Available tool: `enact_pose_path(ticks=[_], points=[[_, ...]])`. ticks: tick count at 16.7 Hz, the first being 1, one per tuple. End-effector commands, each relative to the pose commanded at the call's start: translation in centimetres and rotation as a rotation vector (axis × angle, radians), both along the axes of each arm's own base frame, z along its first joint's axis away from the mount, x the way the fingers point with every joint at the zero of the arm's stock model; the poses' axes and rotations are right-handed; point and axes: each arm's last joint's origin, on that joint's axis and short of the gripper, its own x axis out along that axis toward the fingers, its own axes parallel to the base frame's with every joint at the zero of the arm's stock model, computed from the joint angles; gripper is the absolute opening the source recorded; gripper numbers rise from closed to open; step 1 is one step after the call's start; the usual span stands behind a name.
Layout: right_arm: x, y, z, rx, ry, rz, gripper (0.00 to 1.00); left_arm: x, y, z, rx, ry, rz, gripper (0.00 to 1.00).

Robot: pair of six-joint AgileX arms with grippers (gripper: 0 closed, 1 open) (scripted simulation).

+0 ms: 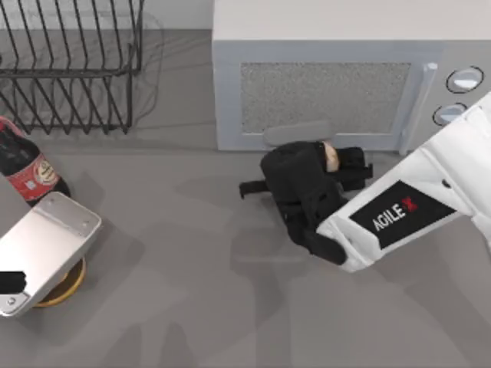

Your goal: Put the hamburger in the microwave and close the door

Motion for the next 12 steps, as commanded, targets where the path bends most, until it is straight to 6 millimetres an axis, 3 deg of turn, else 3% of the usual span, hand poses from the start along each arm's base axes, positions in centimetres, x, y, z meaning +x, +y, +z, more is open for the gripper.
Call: enact_pose_path(ticks=[3,12], points=[[0.00,0.00,0.00,0.000,0.000,0.000,1.00,0.00,0.00,0.00,0.000,0.000,0.000,0.02],[0.00,0.00,0.00,0.000,0.000,0.000,1.00,0.00,0.00,0.00,0.000,0.000,0.000,0.00]])
